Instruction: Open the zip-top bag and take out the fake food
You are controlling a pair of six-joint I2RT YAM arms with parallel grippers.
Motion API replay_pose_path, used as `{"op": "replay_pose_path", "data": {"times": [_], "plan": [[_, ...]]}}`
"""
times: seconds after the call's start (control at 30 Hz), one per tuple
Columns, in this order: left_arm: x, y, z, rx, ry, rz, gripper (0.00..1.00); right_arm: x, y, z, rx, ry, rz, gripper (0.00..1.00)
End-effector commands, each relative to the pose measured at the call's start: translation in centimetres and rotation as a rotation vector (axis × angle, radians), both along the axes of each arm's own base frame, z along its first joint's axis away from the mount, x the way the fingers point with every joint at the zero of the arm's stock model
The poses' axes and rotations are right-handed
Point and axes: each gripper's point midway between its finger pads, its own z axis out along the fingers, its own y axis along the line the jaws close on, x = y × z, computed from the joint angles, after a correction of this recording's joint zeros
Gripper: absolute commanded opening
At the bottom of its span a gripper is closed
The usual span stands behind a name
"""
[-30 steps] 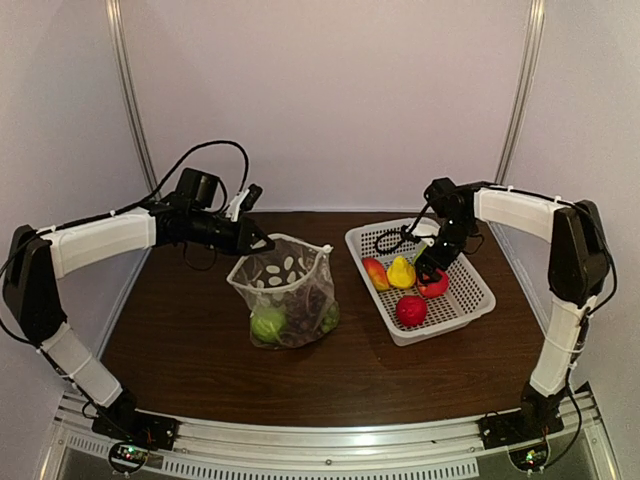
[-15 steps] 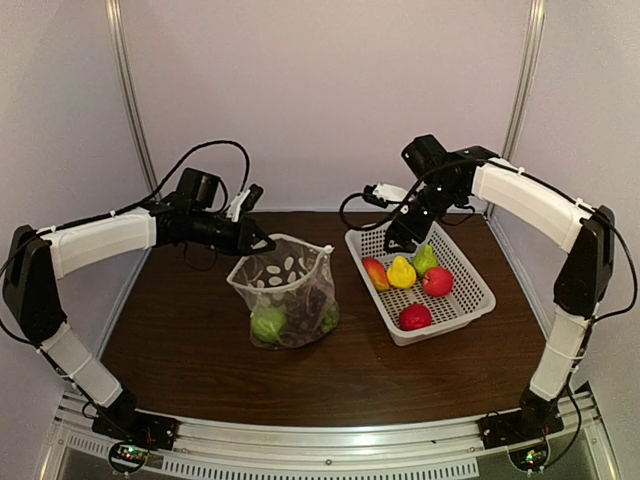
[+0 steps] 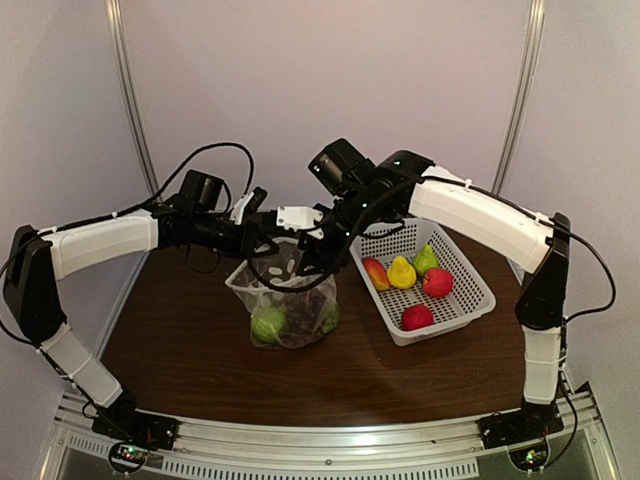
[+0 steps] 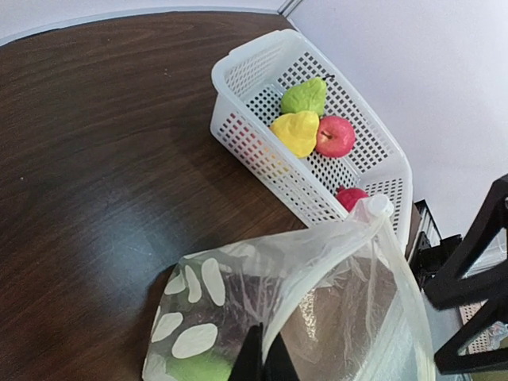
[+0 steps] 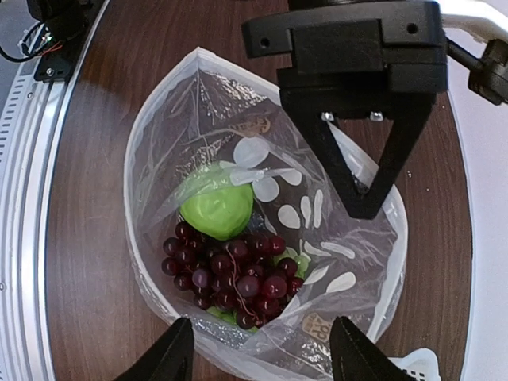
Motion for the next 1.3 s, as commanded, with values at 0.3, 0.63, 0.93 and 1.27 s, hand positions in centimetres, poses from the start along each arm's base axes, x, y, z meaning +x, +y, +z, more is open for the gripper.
{"op": "replay_pose_path", "data": {"times": [0.3, 0.63, 0.93, 1.27], "plan": [[-1.2, -1.4, 2.1, -0.068, -0.051, -0.078, 0.00, 0.8, 3.1, -4.5, -0.085, -0.063, 0.044, 0.43], [-1.1, -1.9, 1.3, -0.069, -0.036, -0.086, 0.00, 1.7, 2.1, -9.7, -0.208, -0.065, 0.028, 0.39], [-1.3, -2.0, -0.5, -0.064, 0.015, -0.078, 0.00, 3.2, 0.9, -12.4, -0.291, -0.091, -0.036, 0.45], [-0.9, -2.3, -1.2, -0.068, 0.037, -0.064, 0.00, 3.5, 0.1, -14.7, -0.339, -0.075, -0.046, 0.51]]}}
